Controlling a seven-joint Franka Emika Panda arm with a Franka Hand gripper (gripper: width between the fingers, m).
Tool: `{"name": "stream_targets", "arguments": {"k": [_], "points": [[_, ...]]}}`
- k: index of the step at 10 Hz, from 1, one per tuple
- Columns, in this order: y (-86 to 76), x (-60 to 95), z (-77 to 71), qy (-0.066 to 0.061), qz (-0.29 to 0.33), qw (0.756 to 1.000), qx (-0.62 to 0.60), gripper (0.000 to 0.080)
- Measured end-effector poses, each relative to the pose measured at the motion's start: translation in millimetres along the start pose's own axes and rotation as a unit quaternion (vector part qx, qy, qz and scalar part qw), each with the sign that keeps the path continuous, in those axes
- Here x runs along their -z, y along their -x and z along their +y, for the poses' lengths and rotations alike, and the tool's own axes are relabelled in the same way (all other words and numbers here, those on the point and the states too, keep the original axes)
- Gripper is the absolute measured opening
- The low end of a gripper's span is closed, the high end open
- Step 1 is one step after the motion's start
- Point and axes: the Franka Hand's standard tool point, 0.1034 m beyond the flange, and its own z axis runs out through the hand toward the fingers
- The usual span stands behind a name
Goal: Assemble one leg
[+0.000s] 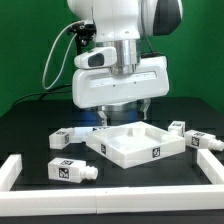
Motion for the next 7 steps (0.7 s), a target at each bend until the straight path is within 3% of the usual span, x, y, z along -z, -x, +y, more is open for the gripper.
{"name": "stream_targets", "arguments": {"k": [1, 3, 4, 7], "points": [[1.8, -2.1, 1.8, 0.0, -0.002, 1.0, 0.002, 0.0649], [6.0, -21.0, 32.8, 0.009, -0.007, 0.997, 0.077, 0.0649], [6.2, -29.5, 40.3, 0.01, -0.01, 0.997, 0.071, 0.0649], [20.7, -56.1, 52.2, 0.015, -0.019, 0.998, 0.054, 0.0649]]}}
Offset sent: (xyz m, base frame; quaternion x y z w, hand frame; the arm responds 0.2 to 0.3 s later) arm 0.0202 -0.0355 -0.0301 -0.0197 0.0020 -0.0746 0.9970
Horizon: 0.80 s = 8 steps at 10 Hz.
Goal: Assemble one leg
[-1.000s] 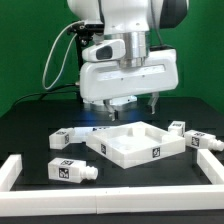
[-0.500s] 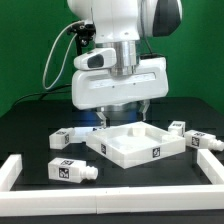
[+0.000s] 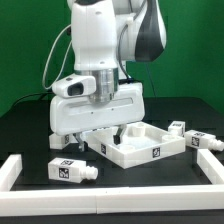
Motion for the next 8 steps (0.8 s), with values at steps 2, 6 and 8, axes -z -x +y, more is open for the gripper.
{"name": "stream_targets", "arguments": {"k": [2, 6, 8], "points": [[1.2, -1.6, -0.3, -0.001, -0.002, 1.0, 0.001, 0.0636], [1.6, -2.1, -0.5, -0.001, -0.002, 1.0, 0.001, 0.0283], [1.8, -2.3, -0.6, -0.001, -0.003, 1.0, 0.001, 0.0136]]}}
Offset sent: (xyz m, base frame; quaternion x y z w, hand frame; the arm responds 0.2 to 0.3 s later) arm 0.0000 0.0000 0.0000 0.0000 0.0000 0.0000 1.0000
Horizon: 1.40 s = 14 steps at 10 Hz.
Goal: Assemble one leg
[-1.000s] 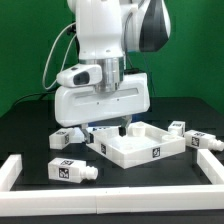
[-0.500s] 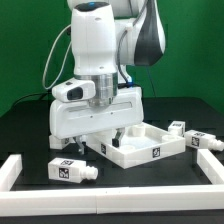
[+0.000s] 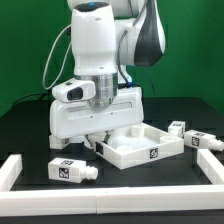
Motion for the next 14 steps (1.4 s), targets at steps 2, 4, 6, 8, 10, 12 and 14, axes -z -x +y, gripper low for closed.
{"name": "stream_targets", "arguments": {"k": [2, 4, 6, 8, 10, 12, 14], "points": [[-5.2, 4.2, 4.4, 0.004, 0.006, 0.998, -0.058, 0.0051], [-22.7, 8.2, -5.3, 0.003, 0.011, 0.984, -0.177, 0.0051], [-38.6, 6.8, -12.2, -0.005, 0.002, 0.978, -0.209, 0.0051], [-41.8, 5.0, -11.3, -0.007, 0.0, 0.978, -0.207, 0.0051], [-41.5, 4.5, -11.4, -0.007, -0.001, 0.978, -0.207, 0.0051], [-42.5, 3.7, -10.8, -0.008, -0.002, 0.978, -0.207, 0.0051], [-69.1, -1.2, -3.5, -0.014, -0.006, 0.979, -0.204, 0.0051]]}}
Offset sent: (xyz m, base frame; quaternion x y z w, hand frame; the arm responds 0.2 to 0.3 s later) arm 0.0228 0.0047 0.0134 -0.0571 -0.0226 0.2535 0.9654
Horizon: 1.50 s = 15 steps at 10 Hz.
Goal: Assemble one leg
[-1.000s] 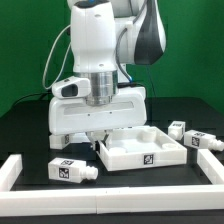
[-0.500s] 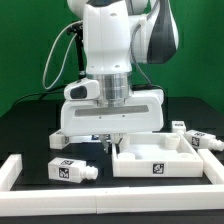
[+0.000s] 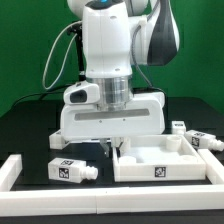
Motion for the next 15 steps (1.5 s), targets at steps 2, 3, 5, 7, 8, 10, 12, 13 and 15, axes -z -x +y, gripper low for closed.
{"name": "stream_targets", "arguments": {"k": [2, 3, 5, 7, 8, 10, 12, 13, 15], "points": [[-30.0, 0.6, -2.8, -0.007, -0.004, 1.0, -0.006, 0.0051], [-46.7, 0.1, -2.3, -0.008, 0.002, 1.0, -0.005, 0.0051], [-53.6, -0.2, -2.3, -0.002, 0.016, 1.0, -0.02, 0.0051], [-58.4, 1.3, -2.8, -0.002, 0.019, 0.999, -0.037, 0.0051], [-58.7, 0.6, -1.7, 0.003, 0.02, 0.999, -0.043, 0.0051], [-58.9, -0.5, -1.6, 0.003, 0.02, 0.999, -0.033, 0.0051], [-58.9, -0.5, -1.6, 0.003, 0.02, 0.999, -0.033, 0.0126], [-58.8, -0.6, -1.6, 0.003, 0.02, 0.999, -0.033, 0.0126], [-58.9, 0.6, -1.4, 0.003, 0.021, 0.999, -0.033, 0.0444]]}}
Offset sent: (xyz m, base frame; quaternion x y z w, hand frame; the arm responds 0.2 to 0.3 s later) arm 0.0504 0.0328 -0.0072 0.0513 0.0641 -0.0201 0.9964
